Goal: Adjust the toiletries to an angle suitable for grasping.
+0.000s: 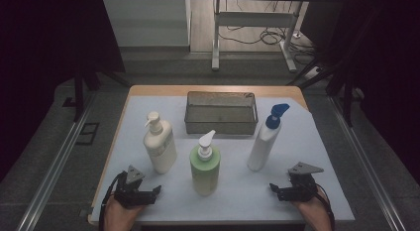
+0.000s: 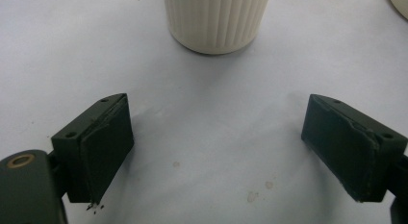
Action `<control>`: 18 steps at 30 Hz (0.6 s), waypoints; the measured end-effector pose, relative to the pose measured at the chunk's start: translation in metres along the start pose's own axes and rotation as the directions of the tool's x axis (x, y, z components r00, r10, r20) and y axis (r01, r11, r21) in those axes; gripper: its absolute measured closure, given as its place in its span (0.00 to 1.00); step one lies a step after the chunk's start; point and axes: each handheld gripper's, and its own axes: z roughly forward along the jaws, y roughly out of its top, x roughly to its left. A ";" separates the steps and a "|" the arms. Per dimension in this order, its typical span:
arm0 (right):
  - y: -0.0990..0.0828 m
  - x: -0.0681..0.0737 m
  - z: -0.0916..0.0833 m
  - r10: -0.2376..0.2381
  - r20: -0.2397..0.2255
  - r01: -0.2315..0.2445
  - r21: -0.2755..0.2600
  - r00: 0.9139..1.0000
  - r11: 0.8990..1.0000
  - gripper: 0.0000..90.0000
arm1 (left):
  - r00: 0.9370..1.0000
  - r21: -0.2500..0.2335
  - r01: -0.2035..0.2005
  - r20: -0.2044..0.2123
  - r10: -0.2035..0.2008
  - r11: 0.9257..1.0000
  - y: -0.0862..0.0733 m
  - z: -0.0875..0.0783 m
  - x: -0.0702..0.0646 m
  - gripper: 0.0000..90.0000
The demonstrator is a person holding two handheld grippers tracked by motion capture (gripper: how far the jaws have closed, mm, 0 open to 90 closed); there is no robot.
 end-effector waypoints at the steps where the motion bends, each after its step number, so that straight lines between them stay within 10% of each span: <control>1: 0.000 0.000 0.000 -0.001 0.000 0.001 0.000 1.000 1.000 0.08 | 1.000 0.000 0.000 0.000 0.000 1.000 0.000 0.000 0.000 0.12; 18: 0.000 0.000 0.000 0.000 -0.002 0.000 -0.002 1.000 1.000 0.08 | 1.000 -0.004 0.004 0.005 -0.004 1.000 0.000 0.000 0.001 0.12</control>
